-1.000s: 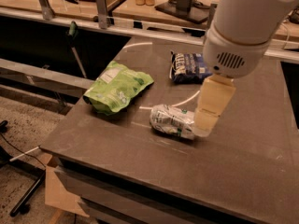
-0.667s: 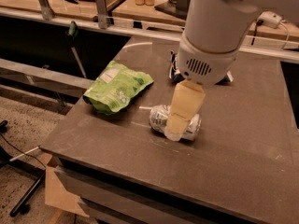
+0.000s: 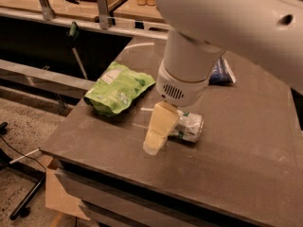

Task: Place 7up can upright

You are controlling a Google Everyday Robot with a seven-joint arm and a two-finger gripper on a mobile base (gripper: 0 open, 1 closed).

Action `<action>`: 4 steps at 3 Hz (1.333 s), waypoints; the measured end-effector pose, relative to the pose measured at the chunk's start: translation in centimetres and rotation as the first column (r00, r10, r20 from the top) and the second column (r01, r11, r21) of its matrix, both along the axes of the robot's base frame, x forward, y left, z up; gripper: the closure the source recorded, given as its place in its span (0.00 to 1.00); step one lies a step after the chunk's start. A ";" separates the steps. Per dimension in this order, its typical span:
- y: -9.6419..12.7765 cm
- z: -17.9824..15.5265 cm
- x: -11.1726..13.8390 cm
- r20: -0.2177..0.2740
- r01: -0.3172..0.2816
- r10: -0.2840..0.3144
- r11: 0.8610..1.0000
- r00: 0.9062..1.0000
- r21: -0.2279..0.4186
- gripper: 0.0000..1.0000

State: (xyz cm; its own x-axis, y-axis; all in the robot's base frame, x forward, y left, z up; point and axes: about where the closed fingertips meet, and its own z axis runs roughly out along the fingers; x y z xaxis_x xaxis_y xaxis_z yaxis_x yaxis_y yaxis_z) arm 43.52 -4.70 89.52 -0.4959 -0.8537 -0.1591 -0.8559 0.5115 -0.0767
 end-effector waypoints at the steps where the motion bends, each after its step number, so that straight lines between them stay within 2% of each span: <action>1: 1.0 -1.8 1.3 0.024 -0.021 0.021 1.000 1.000 0.013 0.00; 2: 1.4 -2.9 2.6 0.035 -0.032 0.032 0.999 0.999 0.015 0.14; 4: 1.9 -4.1 3.4 0.032 -0.051 0.051 0.999 0.998 0.016 0.61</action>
Offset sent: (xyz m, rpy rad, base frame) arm 0.0425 0.0165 -0.0443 0.0165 -0.0390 0.0412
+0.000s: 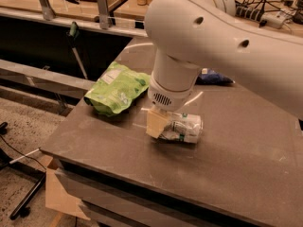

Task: Place 7up can upright

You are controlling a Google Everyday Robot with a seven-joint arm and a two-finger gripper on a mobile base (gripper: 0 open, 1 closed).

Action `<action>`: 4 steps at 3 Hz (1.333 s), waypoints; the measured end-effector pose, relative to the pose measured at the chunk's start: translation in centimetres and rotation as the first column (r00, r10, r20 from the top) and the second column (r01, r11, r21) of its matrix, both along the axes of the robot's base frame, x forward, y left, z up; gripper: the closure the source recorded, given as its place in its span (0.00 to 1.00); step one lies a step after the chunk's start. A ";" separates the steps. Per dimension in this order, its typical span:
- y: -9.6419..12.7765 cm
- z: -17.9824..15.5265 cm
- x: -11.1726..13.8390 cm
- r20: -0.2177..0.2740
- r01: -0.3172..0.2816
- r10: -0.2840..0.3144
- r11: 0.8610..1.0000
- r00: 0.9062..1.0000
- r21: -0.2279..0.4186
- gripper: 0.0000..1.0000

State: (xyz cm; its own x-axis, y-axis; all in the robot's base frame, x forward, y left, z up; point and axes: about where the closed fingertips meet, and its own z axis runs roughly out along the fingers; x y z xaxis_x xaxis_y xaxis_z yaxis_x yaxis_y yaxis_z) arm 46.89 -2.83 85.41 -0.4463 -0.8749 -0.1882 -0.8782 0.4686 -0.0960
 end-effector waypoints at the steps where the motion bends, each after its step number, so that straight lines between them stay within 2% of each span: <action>1: -0.4 1.1 0.5 0.029 -0.002 0.002 1.000 1.000 0.030 0.85; 2: -3.2 5.1 1.6 0.101 0.018 -0.032 0.991 0.994 0.131 1.00; 3: -9.6 10.9 3.4 0.225 0.053 -0.128 0.948 0.966 0.314 1.00; 4: -13.1 13.9 4.0 0.266 0.045 -0.190 0.882 0.945 0.470 1.00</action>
Offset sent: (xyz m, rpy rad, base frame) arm 0.0439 -0.1023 0.1514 0.3717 -0.2693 -0.0929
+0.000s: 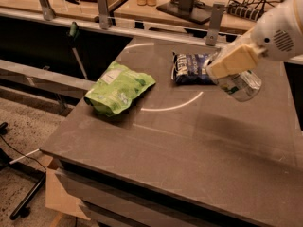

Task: Place 7up can upright

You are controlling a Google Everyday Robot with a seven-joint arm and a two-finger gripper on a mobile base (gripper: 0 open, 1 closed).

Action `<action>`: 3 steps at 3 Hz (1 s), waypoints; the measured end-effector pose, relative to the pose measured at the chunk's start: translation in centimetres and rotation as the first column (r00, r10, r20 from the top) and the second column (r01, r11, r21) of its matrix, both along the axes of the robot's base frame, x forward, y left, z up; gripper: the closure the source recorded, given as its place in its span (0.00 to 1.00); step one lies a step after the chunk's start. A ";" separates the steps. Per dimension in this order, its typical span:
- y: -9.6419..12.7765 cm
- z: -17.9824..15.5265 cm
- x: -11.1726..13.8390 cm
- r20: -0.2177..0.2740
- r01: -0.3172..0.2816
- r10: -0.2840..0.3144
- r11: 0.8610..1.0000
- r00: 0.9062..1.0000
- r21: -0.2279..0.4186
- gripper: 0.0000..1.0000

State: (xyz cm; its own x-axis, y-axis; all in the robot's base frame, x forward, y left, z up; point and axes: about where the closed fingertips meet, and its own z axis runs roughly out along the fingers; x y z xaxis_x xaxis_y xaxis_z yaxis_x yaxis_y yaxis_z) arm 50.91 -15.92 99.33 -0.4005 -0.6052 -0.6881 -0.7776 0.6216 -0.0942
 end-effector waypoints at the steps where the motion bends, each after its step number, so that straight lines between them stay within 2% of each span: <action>1: -1.9 -1.1 0.8 0.088 -0.038 0.023 0.983 0.996 0.180 1.00; 2: -1.3 -2.4 -0.1 0.137 -0.095 0.046 0.921 0.989 0.377 1.00; 3: 1.6 -2.2 -1.5 0.152 -0.165 0.093 0.800 0.984 0.577 1.00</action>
Offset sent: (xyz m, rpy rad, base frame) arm -0.0323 0.0198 -0.0005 0.9614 -0.1336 0.1607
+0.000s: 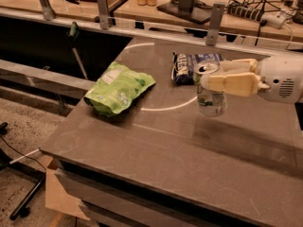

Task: Place 7up can upright

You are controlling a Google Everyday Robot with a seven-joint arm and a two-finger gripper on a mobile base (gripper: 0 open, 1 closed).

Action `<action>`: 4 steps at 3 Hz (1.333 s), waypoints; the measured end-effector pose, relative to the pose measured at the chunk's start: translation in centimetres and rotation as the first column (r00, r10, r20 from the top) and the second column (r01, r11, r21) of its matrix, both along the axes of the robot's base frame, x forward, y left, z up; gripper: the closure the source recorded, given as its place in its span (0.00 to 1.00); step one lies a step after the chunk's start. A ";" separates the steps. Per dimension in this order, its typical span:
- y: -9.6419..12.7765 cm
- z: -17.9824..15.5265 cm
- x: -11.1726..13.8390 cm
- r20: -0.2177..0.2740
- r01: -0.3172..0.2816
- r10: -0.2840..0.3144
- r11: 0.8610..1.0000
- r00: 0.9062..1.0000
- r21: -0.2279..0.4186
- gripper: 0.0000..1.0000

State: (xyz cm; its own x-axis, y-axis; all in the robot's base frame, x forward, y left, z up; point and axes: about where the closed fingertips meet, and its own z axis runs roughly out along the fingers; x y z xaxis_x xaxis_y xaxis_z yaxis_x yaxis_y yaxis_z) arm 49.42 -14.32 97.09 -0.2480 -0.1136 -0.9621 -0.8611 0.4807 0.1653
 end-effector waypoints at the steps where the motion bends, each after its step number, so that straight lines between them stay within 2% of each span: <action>1: 2.1 -0.2 -1.1 -0.013 -0.050 0.053 0.984 0.999 0.173 1.00; 2: 3.4 -1.7 -2.0 -0.012 -0.084 0.089 0.970 0.996 0.226 0.82; 4: 4.4 -5.7 -2.9 -0.048 -0.078 0.096 0.955 0.994 0.287 0.35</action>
Offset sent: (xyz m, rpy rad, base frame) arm -0.0294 0.0441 -0.0391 0.2974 0.0283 0.1254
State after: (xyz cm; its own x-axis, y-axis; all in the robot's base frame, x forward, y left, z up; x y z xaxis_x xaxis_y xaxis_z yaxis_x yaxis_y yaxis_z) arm 46.49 -9.91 91.39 -0.3087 0.1382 -0.9411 -0.8815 0.3300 0.3376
